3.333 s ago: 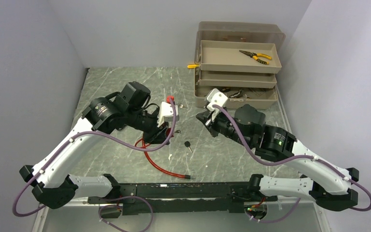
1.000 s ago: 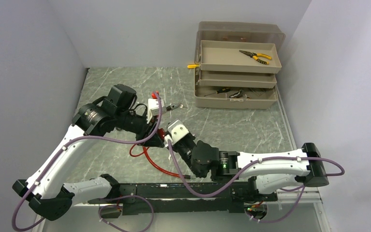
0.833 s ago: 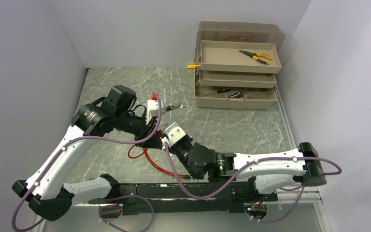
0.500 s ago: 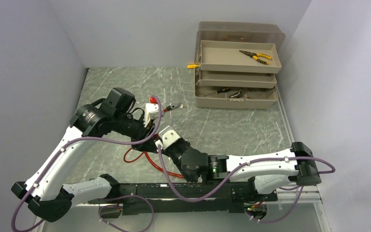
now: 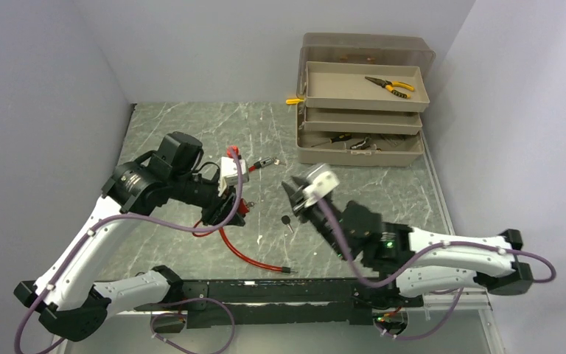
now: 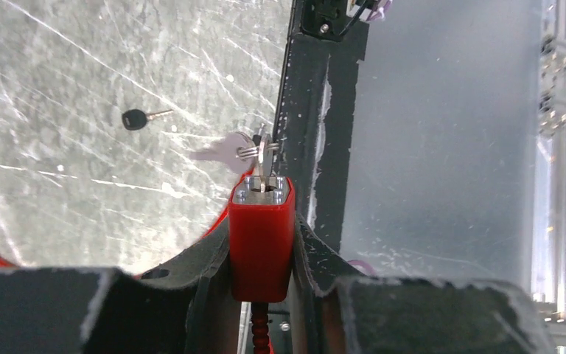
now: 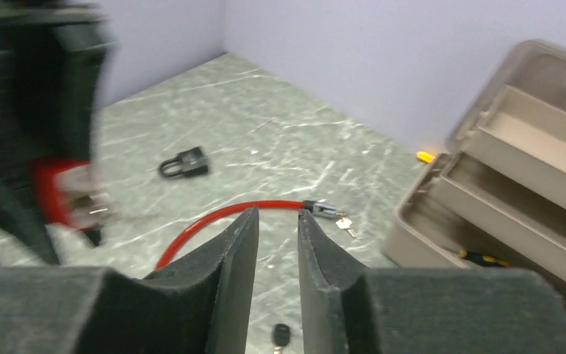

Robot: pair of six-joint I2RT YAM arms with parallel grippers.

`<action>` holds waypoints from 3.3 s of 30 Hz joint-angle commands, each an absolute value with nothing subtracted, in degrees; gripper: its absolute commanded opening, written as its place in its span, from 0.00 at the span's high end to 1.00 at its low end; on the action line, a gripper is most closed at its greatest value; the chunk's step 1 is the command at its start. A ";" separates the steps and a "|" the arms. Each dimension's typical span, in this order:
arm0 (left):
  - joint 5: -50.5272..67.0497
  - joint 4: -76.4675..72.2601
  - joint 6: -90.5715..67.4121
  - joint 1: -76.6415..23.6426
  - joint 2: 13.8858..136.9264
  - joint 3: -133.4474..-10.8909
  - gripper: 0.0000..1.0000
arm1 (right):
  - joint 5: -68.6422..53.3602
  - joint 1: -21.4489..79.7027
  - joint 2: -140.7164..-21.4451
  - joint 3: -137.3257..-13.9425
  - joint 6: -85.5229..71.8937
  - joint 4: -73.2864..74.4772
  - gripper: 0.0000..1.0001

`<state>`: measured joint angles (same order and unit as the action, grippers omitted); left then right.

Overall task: Unlock with the key
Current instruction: Unlock the lock.

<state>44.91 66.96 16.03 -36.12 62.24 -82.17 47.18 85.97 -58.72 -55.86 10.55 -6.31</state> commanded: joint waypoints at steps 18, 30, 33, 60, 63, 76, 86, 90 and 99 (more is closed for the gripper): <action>43.25 59.41 29.94 -42.24 55.47 -79.65 1.00 | -26.06 57.25 -55.39 -72.80 -6.99 18.35 0.37; 43.78 55.22 26.66 -41.70 56.20 -78.64 1.00 | -31.18 56.29 -57.76 -67.08 -15.74 7.27 0.47; 44.16 54.79 26.02 -41.66 56.35 -78.52 1.00 | -30.07 56.32 -57.47 -67.59 -14.88 8.11 0.48; 46.43 53.00 22.68 -39.23 55.54 -75.75 1.00 | -33.51 56.30 -60.76 -66.00 -16.96 3.58 0.78; 46.77 52.79 22.55 -39.26 55.79 -76.01 1.00 | -33.64 56.34 -60.68 -65.98 -16.73 4.16 0.79; 48.00 53.06 22.47 -39.20 55.94 -77.15 1.00 | -34.22 56.32 -61.37 -65.85 -16.03 4.55 0.75; 48.51 53.26 22.71 -39.24 55.90 -77.58 1.00 | -35.63 56.39 -62.01 -65.30 -16.91 1.83 0.64; 48.64 53.26 22.69 -39.21 55.90 -77.69 1.00 | -35.84 56.33 -61.94 -65.06 -17.05 1.20 0.76; 48.38 53.26 22.98 -39.18 55.84 -77.70 1.00 | -37.59 56.34 -62.61 -63.95 -18.13 -0.81 1.00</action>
<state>46.68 55.59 22.98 -39.35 56.40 -75.55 -34.85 56.16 -62.33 -64.75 -17.08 4.19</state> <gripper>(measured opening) 0.278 0.010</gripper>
